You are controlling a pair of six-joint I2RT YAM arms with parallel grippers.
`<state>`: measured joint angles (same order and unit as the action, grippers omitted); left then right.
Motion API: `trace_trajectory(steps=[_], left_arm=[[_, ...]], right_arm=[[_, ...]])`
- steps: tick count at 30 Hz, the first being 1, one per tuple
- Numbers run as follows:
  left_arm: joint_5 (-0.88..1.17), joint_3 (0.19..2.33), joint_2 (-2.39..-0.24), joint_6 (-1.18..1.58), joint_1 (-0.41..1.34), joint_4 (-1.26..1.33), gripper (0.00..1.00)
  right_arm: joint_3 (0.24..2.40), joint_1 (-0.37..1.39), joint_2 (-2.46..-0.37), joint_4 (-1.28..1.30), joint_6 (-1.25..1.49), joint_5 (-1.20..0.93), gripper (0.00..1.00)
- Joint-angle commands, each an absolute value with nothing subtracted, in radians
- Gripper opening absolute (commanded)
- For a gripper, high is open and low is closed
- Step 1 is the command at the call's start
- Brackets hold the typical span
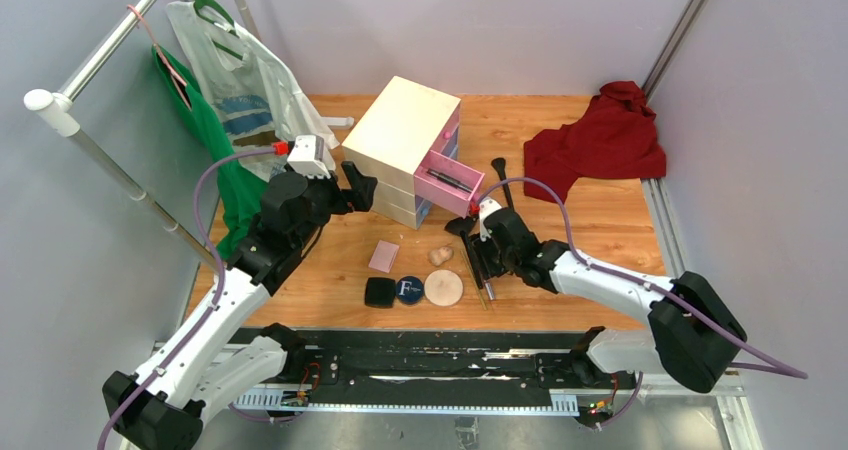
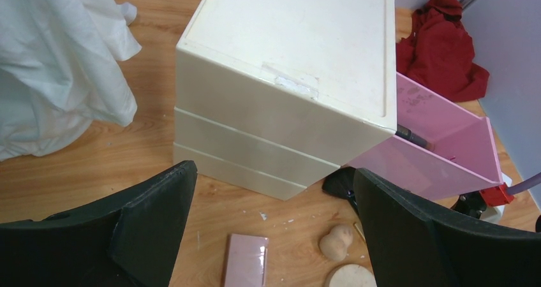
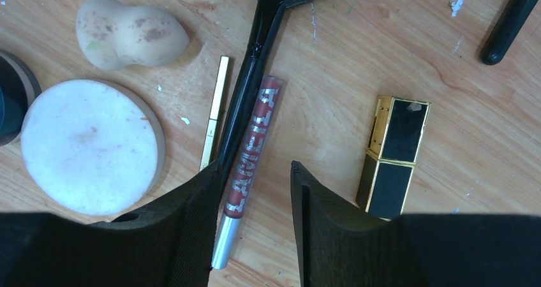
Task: Organize the makeup
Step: Pick up the makeup from the center of the board.
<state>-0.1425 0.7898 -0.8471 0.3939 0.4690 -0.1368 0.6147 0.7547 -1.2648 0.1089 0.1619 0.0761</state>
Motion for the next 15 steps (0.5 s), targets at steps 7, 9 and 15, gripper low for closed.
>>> trace_trajectory(steps=[7,9,15], left_arm=[[-0.147,0.782,-0.848,0.388,0.477,-0.103,0.98],[-0.146,0.781,-0.851,0.390,0.477,-0.102,0.98],[-0.145,0.781,-0.853,0.390,0.477,-0.101,0.98]], right_arm=[[0.574,0.751,-1.306,0.040,0.179,0.108,0.41],[0.569,0.750,-1.309,0.035,0.181,0.109,0.41],[0.557,0.747,-1.310,0.036,0.183,0.122,0.39]])
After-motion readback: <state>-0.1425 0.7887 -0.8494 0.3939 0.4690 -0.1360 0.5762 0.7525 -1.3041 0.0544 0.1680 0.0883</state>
